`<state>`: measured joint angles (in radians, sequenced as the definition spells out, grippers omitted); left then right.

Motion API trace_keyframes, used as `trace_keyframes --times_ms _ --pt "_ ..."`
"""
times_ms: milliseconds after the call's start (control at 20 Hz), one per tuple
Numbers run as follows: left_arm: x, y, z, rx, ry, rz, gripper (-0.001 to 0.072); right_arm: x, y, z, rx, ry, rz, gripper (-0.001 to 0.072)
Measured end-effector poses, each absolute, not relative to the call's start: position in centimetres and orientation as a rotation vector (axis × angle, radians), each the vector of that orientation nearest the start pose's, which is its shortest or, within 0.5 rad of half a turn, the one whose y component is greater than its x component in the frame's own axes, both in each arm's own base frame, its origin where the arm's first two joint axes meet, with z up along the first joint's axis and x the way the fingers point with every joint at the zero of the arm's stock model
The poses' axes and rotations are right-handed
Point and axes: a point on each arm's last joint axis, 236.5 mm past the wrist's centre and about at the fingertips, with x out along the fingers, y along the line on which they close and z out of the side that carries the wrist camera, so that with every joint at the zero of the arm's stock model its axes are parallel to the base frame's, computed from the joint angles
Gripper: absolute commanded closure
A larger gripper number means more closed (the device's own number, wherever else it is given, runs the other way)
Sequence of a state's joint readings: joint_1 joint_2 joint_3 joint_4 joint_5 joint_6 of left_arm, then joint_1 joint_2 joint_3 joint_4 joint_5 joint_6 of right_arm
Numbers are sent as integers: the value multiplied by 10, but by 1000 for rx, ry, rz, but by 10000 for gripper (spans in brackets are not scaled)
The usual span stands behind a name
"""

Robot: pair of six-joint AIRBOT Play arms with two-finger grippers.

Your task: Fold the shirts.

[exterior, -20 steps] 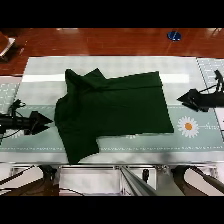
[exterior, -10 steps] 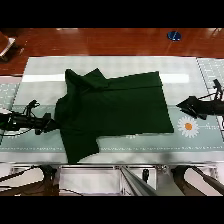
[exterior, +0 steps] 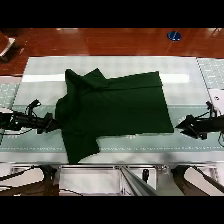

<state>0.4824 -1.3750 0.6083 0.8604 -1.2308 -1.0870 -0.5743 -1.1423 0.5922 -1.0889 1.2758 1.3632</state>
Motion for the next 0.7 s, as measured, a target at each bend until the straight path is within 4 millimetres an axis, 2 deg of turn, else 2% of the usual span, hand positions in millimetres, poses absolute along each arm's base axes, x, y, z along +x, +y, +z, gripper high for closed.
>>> trace_keyframes --times_ms 150,350,400,450,550,650,700 --pt "245 -36 -113 -871 1551 -279 689 212 1 -101 827 1616 -2 302" --pt "245 -35 -113 -870 1548 -276 689 237 19 -106 860 1585 38 316" --pt "246 -35 -114 -870 1545 -274 688 245 22 -106 851 1573 48 403" --pt "248 -35 -114 -872 1540 -271 688 255 25 -107 829 1557 57 688" --pt "253 -35 -113 -881 1519 -264 689 270 32 -107 765 1545 95 692" --pt "270 -31 -105 -889 1446 -248 689 296 46 -85 736 1494 176 692" --pt "286 -32 -89 -912 1379 -262 689 310 49 -70 711 1466 215 692"
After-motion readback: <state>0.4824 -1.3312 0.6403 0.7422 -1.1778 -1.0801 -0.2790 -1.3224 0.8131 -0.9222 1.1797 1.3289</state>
